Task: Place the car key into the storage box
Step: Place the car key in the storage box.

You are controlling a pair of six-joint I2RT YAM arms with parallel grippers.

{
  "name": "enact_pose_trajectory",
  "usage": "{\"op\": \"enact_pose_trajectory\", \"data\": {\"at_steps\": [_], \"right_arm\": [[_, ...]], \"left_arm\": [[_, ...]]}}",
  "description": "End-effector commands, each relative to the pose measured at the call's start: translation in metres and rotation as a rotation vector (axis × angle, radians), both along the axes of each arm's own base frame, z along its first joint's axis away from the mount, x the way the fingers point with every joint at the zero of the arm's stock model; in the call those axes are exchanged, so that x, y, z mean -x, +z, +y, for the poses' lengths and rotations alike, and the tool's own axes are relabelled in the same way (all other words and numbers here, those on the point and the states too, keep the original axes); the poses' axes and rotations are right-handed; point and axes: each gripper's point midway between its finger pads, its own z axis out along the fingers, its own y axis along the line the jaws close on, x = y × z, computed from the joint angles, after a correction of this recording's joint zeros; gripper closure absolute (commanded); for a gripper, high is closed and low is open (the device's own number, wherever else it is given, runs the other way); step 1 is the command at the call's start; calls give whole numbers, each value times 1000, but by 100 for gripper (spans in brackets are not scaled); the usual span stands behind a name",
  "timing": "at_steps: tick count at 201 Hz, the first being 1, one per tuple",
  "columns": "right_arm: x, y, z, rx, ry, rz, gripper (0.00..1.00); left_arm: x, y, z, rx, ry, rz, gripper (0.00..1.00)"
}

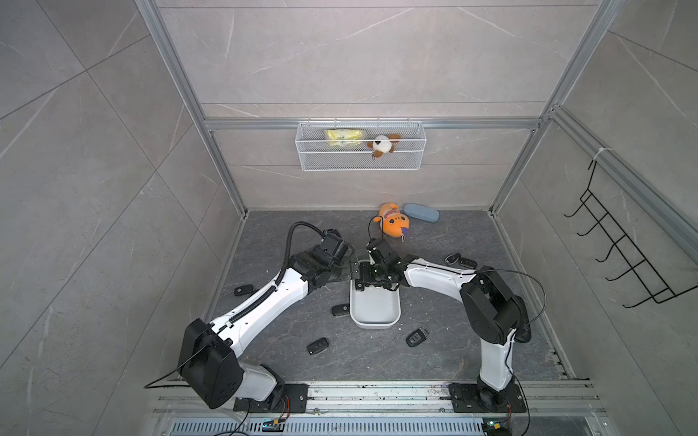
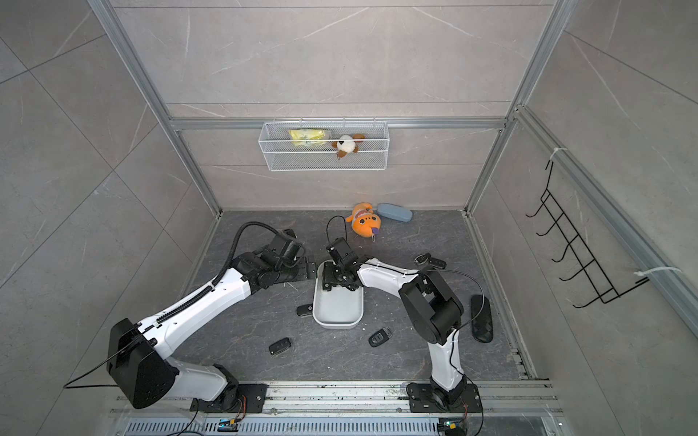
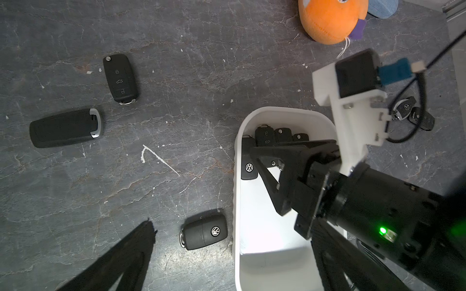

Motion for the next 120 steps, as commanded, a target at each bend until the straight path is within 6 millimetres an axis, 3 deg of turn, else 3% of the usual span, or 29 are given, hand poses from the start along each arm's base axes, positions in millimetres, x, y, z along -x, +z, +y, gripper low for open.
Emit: {"op": "enact_pose_trajectory", "data": {"at_steps": [1,30,54,89,120], "right_arm": [[21,6,-2,23,47,-10,52],[39,-7,-3,46,74,18,70],[51,-19,2,60,100,39,79],[62,-36,8,75,117,66,80],[50,-42,10,104,95,52,81]], "left_arm": [[-9,11,-5,31,-1,-27,0],[-11,11,-4,28,2,-27,0],[-11,11,-2,29,5,-25,0],[-12,11,1,27,13,-22,0],[-12,10,2,30,13,-19,0]]}}
